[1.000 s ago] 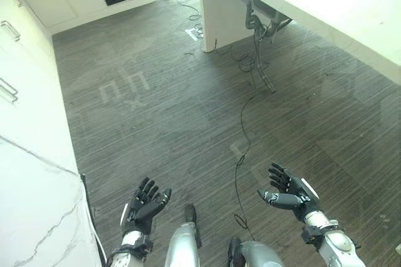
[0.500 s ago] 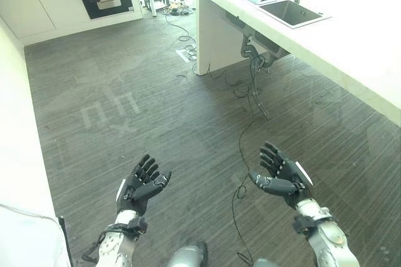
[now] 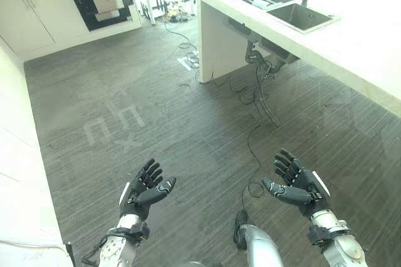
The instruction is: Place the dishes in the dishwasher.
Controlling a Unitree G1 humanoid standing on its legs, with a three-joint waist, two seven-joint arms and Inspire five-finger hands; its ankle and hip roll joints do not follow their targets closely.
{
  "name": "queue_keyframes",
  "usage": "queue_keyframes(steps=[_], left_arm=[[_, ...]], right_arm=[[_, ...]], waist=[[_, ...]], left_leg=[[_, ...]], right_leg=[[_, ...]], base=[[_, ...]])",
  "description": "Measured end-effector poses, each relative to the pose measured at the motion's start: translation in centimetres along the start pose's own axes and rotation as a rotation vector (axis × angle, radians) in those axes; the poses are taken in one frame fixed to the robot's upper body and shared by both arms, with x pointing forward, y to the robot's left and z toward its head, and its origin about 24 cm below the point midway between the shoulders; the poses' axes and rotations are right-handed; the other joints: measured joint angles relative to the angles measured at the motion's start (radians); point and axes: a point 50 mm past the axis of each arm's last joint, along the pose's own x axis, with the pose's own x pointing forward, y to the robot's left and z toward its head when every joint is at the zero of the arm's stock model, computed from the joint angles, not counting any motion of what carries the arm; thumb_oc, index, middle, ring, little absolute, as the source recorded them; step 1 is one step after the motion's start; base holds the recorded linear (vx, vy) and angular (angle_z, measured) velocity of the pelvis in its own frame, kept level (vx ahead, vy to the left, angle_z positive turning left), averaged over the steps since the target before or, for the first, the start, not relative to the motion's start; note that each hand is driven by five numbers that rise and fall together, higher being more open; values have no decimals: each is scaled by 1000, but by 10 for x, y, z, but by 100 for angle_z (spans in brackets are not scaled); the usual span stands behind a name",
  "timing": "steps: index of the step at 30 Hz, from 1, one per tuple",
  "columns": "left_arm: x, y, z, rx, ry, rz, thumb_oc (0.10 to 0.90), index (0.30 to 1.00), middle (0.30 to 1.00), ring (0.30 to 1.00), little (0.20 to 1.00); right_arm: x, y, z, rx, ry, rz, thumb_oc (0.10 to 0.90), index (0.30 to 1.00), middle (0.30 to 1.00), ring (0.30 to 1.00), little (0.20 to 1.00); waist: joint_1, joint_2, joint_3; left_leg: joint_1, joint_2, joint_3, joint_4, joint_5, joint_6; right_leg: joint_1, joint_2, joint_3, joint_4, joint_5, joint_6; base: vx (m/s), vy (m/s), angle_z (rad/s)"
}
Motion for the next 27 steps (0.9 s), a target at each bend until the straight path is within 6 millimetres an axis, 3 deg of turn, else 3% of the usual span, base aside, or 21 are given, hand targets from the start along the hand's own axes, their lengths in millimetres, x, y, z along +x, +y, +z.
queue_keyframes(steps=[2, 3, 4, 5, 6, 7, 8, 9, 10, 11, 12, 13, 14, 16, 17, 18, 19, 22, 24, 25, 27], left_arm=[[2, -8, 8, -7, -38, -30, 800, 900, 900, 900, 900], [-3, -16, 15, -9, -69, -59, 800, 900, 900, 900, 900], [-8, -24, 18, -22, -91, -87, 800, 900, 900, 900, 900], [-10, -24, 18, -25, -106, -82, 800, 900, 900, 900, 900], [-6, -32, 20, -20, -124, -122, 800, 900, 900, 900, 900], [-3, -31, 23, -16, -133, -126, 800, 900, 900, 900, 900], [-5, -25, 21, -10, -124, -105, 800, 900, 900, 900, 900], [-12, -19, 15, -8, -94, -86, 800, 900, 900, 900, 900], [-19, -16, 9, -7, -71, -82, 800, 900, 900, 900, 900], [-34, -9, 1, -8, -35, -52, 800, 900, 900, 900, 900], [-53, -2, -3, -21, -30, -7, 800, 900, 900, 900, 900], [-48, 5, -6, -6, -2, 9, 800, 900, 900, 900, 900], [-41, 0, -9, -36, -6, 7, 800, 900, 900, 900, 900], [-33, -5, -3, -32, -35, -26, 800, 900, 900, 900, 900], [-21, -9, 6, -25, -76, -50, 800, 900, 900, 900, 900], [-15, -11, 14, -24, -111, -59, 800, 900, 900, 900, 900], [-10, -13, 20, -14, -132, -77, 800, 900, 900, 900, 900], [-3, -16, 36, 29, -184, -123, 800, 900, 900, 900, 900], [-1, -17, 47, 44, -229, -138, 800, 900, 900, 900, 900], [1, -18, 49, 51, -232, -154, 800, 900, 900, 900, 900], [0, -18, 45, 45, -215, -157, 800, 900, 900, 900, 900]], right_arm=[[14, 2, 14, -21, -60, 28, 800, 900, 900, 900, 900], [14, 2, 16, -31, -63, 33, 800, 900, 900, 900, 900], [14, -1, 20, -47, -68, 38, 800, 900, 900, 900, 900], [16, 0, 27, -58, -95, 60, 800, 900, 900, 900, 900], [15, -6, 33, -69, -118, 34, 800, 900, 900, 900, 900], [21, -6, 37, -73, -131, 38, 800, 900, 900, 900, 900], [28, -1, 38, -67, -137, 56, 800, 900, 900, 900, 900], [30, 2, 39, -65, -139, 71, 800, 900, 900, 900, 900], [29, 3, 39, -69, -141, 77, 800, 900, 900, 900, 900], [23, 8, 41, -91, -137, 113, 800, 900, 900, 900, 900], [18, 14, 50, -143, -145, 182, 800, 900, 900, 900, 900], [10, 16, 44, -104, -153, 173, 800, 900, 900, 900, 900], [1, 9, 33, -117, -64, 150, 800, 900, 900, 900, 900], [1, 4, 26, -112, -13, 130, 800, 900, 900, 900, 900], [4, 5, 31, -120, -33, 144, 800, 900, 900, 900, 900], [8, 7, 39, -128, -70, 159, 800, 900, 900, 900, 900], [7, 7, 43, -119, -98, 152, 800, 900, 900, 900, 900], [7, 9, 45, -89, -129, 137, 800, 900, 900, 900, 900], [7, 12, 50, -88, -156, 145, 800, 900, 900, 900, 900], [7, 12, 50, -87, -162, 142, 800, 900, 900, 900, 900], [7, 13, 46, -62, -156, 122, 800, 900, 900, 900, 900]], waist=[[-4, 28, -3], [-5, 27, -16], [18, 7, -42], [35, -26, -50], [56, -30, -40], [83, -51, -17], [79, -69, 10], [67, -55, 9], [47, 4, 12], [46, 90, -11], [84, 115, -55], [44, 83, -61], [39, 66, -74], [39, 29, -62], [45, 19, -53], [51, 14, -49], [48, 11, -45], [58, -8, -53], [61, -24, -56], [65, -29, -56], [60, -25, -57]], left_leg=[[87, 26, -30, -67, -33, -50], [122, 55, -15, -27, -52, -105], [100, 64, 49, 114, -22, -159], [-108, 58, 42, 503, 173, -240], [-421, 119, 52, 948, 197, -211], [-549, 168, 118, 902, 123, -123], [-552, 181, 157, 625, 105, -101], [-536, 182, 166, 289, 128, -82], [-542, 208, 139, 150, 175, -47], [-535, 249, 92, 103, 314, 51], [-525, 283, 26, 52, 417, 51], [-575, 236, -7, 157, 414, -46], [-576, 199, -25, 183, 407, -41], [-506, 184, 8, 115, 383, -1], [-442, 183, 6, 53, 381, 3], [-424, 178, 27, 47, 370, 3], [-414, 171, 24, 69, 344, -22], [-396, 161, 23, 102, 258, -68], [-429, 141, 27, 132, 233, -66], [-449, 123, 21, 156, 210, -42], [-445, 109, -14, 167, 186, -17]], right_leg=[[56, 46, -18, 76, -70, -43], [120, 68, -43, 66, -145, -112], [166, 71, -15, 52, -176, -165], [224, 68, 40, -6, -204, -192], [281, 94, 60, -55, -224, -198], [315, 103, 91, -93, -205, -167], [380, 103, 93, -128, -201, -136], [432, 126, 86, -114, -213, -96], [422, 178, 78, 28, -237, -54], [394, 216, 84, 222, -358, -45], [352, 216, 126, 247, -473, -56], [379, 187, 110, 255, -531, -106], [414, 158, 112, 196, -527, -55], [458, 137, 110, 166, -474, 34], [427, 99, 123, 200, -484, 41], [424, 59, 137, 100, -468, 52], [477, 54, 101, 27, -443, 29], [549, 49, 72, -31, -431, 32], [539, 27, 43, -58, -414, 44], [547, 22, 29, -74, -413, 43], [537, 18, 35, -4, -358, 104]], base=[[616, -422, 14], [543, -459, -17], [392, -381, -63], [523, -271, -79], [412, -50, -98], [412, 131, -63], [204, 146, -54], [237, 137, -27], [305, 135, -54], [381, 163, -154], [386, 180, -120], [469, 281, -79], [381, 255, 31], [399, 287, 8], [462, 332, -15], [462, 344, -12], [285, 206, 3], [218, 157, 14], [282, 219, 23], [290, 225, 27], [238, 228, 50]])
